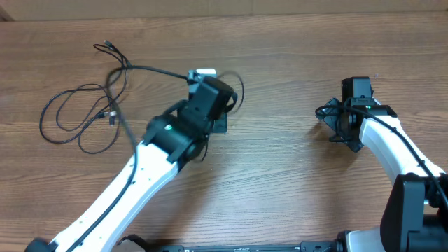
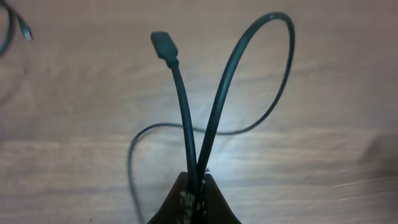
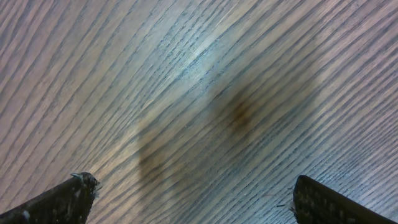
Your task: Untangle cables
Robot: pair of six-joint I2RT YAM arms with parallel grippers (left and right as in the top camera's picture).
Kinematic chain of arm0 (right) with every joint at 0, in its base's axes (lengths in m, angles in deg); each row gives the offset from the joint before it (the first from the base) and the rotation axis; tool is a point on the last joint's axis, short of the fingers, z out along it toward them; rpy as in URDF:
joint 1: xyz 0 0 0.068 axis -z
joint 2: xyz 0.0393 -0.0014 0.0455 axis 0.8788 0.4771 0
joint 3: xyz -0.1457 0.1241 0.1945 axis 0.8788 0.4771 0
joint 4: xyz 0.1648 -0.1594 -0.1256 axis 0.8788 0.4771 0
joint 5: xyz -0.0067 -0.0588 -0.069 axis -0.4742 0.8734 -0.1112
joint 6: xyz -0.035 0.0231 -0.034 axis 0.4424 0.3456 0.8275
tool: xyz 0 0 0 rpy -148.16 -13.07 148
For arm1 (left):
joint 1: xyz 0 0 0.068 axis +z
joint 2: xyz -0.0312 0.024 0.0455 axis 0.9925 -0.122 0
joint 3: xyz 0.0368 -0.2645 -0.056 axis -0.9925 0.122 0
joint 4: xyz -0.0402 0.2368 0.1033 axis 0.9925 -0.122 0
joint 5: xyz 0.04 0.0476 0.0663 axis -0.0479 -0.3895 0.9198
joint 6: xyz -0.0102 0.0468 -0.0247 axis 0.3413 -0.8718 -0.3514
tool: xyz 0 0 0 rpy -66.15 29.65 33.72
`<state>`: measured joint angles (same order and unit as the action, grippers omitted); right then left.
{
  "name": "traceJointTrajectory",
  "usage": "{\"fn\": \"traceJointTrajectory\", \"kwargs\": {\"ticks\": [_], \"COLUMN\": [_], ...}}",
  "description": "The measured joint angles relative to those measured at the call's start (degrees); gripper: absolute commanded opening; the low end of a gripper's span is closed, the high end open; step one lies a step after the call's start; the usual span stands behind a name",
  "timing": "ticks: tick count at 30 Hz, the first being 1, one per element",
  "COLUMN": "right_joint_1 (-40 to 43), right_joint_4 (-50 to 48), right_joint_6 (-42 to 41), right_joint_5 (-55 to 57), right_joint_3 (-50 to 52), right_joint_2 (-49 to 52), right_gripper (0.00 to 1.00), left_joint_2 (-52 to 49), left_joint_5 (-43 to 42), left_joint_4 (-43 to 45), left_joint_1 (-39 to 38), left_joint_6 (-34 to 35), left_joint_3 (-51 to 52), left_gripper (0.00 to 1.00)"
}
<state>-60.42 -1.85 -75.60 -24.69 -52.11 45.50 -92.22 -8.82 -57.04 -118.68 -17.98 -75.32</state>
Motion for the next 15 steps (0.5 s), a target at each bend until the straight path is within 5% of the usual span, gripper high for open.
{"fn": "traceJointTrajectory", "kwargs": {"ticks": [15], "right_joint_1": [0.00], "right_joint_4": [-0.02], "right_joint_6": [-0.02], "right_joint_5": [0.00], "right_joint_3": [0.00], "right_joint_2": [0.00], "right_gripper": [1.00], "left_joint_2": [-2.12], "left_joint_5": [-10.16], "left_joint_4": [-4.39], "left_joint_1": [0.04], "left_joint_6": [0.46], "left_joint_3": [4.17], "left_gripper": [0.04]}}
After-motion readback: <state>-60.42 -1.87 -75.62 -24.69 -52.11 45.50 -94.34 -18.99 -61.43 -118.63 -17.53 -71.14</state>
